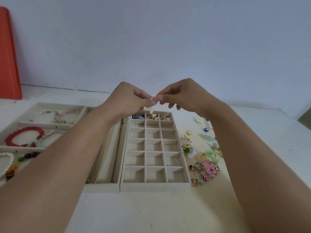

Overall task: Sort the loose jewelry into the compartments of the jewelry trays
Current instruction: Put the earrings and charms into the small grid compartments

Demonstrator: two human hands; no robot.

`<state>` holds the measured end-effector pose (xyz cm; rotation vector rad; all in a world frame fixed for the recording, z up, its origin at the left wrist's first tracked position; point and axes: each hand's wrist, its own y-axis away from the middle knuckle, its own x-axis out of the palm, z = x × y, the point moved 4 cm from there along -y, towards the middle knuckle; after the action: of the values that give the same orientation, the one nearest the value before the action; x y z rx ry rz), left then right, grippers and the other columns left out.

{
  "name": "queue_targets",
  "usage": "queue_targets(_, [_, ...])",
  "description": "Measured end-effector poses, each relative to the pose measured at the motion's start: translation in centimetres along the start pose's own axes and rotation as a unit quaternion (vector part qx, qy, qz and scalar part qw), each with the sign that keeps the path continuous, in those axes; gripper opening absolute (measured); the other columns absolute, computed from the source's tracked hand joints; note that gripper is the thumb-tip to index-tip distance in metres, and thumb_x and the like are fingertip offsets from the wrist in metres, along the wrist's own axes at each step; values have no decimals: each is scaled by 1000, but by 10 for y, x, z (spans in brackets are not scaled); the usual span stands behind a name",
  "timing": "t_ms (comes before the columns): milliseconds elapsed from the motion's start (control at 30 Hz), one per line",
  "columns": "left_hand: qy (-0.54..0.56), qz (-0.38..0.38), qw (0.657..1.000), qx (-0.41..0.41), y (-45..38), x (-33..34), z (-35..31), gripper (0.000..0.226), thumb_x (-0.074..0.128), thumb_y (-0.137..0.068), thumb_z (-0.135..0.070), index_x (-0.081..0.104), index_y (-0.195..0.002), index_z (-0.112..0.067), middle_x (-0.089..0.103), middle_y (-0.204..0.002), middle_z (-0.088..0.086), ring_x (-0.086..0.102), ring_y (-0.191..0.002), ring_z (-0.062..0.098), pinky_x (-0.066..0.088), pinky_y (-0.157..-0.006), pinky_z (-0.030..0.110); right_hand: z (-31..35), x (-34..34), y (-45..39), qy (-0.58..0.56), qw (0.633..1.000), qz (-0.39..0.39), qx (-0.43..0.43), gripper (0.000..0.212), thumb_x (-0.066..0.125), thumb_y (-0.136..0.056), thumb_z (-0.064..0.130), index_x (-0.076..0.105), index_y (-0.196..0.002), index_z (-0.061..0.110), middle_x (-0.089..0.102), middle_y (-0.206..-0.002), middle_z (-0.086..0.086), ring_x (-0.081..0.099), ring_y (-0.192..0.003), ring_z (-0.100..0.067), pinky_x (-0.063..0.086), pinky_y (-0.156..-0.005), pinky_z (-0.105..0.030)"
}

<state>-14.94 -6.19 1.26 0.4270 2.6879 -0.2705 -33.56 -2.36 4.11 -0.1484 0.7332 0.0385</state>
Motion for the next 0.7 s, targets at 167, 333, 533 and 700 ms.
queue_targets(167, [7,4,1000,-3,1,3,-2,23,93,-68,-31,79,-80,-17,76,-71,-9,69,-65,-5,45,-56,3,-3,2,-1,-8,1000,15,6,17,81,-80,43,80,-87,28,77,-85,7,67,-71,-4,50,-61,-22])
queue_targets(333, [6,21,1000,-9,5,7,-3,23,93,-67,-24,77,-81,-15,75,-67,-6,69,-63,-2,50,-58,9,-3,5,0,20,999,41,11,8,80,-84,34,81,-86,27,77,-80,7,66,-70,-3,51,-68,-27])
queue_targets(533, [-14,-3,1000,-17,2,5,-2,21,89,-74,-20,78,-92,-19,76,-84,-2,65,-63,-5,45,-52,5,-14,-2,-4,97,994,5,52,5,77,-88,25,78,-84,24,76,-76,10,66,-67,-4,56,-71,-29])
queue_targets(700, [-34,-3,999,-25,1,4,0,16,86,-77,-23,78,-91,-22,73,-82,-8,64,-64,-9,42,-50,3,-27,-3,-7,130,987,-6,90,10,82,-82,33,78,-82,24,76,-79,8,67,-71,-9,53,-67,-26])
